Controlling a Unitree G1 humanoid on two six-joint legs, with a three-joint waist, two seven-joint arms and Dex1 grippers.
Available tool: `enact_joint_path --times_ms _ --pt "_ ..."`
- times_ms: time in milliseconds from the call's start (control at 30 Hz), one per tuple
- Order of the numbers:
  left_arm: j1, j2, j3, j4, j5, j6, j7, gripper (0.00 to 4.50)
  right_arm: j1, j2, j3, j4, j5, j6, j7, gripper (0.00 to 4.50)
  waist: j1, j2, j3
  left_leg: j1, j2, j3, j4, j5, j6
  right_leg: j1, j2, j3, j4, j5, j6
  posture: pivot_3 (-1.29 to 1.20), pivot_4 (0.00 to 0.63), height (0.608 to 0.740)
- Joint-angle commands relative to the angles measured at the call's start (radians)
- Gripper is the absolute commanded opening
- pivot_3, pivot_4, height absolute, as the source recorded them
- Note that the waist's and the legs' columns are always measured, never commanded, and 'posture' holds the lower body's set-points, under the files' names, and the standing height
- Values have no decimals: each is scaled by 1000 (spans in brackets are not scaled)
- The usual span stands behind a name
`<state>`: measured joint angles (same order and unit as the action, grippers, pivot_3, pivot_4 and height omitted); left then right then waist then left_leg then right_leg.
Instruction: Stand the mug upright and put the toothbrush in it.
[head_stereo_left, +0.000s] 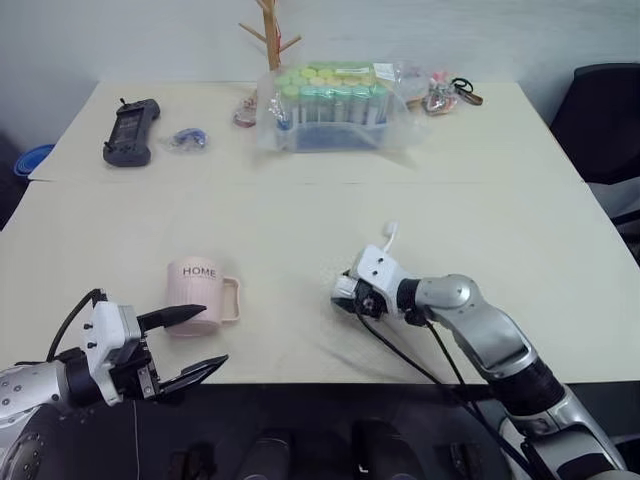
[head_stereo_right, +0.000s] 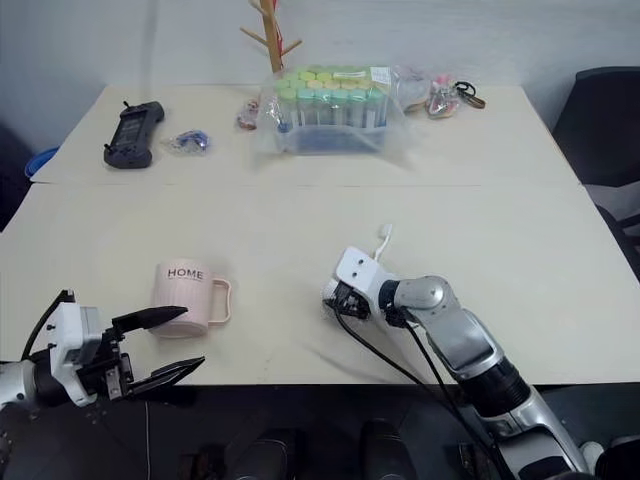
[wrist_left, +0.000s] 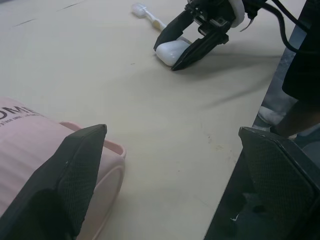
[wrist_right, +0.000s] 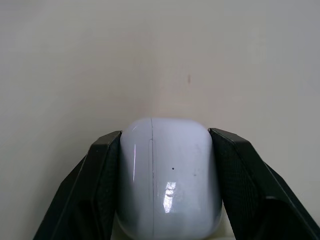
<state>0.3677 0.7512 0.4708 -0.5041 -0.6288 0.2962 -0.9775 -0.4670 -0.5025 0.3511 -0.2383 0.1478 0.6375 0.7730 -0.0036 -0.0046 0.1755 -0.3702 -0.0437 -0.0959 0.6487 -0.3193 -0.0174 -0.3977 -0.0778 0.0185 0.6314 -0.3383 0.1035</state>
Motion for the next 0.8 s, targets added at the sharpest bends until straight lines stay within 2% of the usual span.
enact_joint_path --times_ms 33,167,233,300,333,433,600,667,733,800 --pt "-4 -1 10 -9 7 -23 -5 4500 26 -5 -80 -74 110 -87 99 2323 0 0 0 0 0 0 0 0 0 0 0 0 0 0 0 0 150 740" --pt "-27 -1 3 -2 9 -28 -3 4500 72 1 -311 -114 292 -159 142 2323 3 0 0 0 0 0 0 0 0 0 0 0 0 0 0 0 150 740" --pt "-38 -9 -3 -4 13 -42 -1 4500 119 -83 -459 -42 298 -200 152 2323 5 0 0 0 0 0 0 0 0 1 0 0 0 0 0 0 150 740" --pt "-54 -14 -16 -10 20 -55 3 4500 157 -157 -536 45 271 -251 167 2323 14 0 0 1 -1 -1 1 -1 1 3 -1 -1 -2 0 0 0 150 740" --pt "-60 -15 -22 -13 22 -57 5 4500 168 -178 -550 76 261 -272 173 2323 15 0 0 1 -1 -1 1 -1 2 4 -1 -1 -3 0 0 0 150 740" --pt "-138 -10 -78 -33 28 -43 37 4500 220 -292 -624 375 177 -430 204 2323 19 0 0 2 -1 0 0 -1 2 4 -1 -1 -3 0 0 0 150 740" --pt "-228 -5 -141 -6 16 -1 48 4500 175 -317 -619 695 134 -577 230 2323 -1 1 0 3 0 4 1 0 2 3 1 1 1 0 0 0 150 740" --pt "-236 -6 -145 7 25 4 51 4500 152 -321 -604 765 114 -649 251 3043 -12 2 0 4 0 7 0 0 1 2 1 3 4 0 0 0 150 740" --pt "-231 -10 -130 13 22 18 67 4500 139 -321 -598 798 119 -668 281 3576 -21 2 0 6 1 9 -1 0 1 2 2 5 5 0 0 0 150 740" --pt "-211 -18 -85 14 4 36 92 4500 143 -328 -607 798 131 -701 318 4227 -25 2 0 6 2 9 0 0 1 2 3 6 5 0 0 0 150 740"
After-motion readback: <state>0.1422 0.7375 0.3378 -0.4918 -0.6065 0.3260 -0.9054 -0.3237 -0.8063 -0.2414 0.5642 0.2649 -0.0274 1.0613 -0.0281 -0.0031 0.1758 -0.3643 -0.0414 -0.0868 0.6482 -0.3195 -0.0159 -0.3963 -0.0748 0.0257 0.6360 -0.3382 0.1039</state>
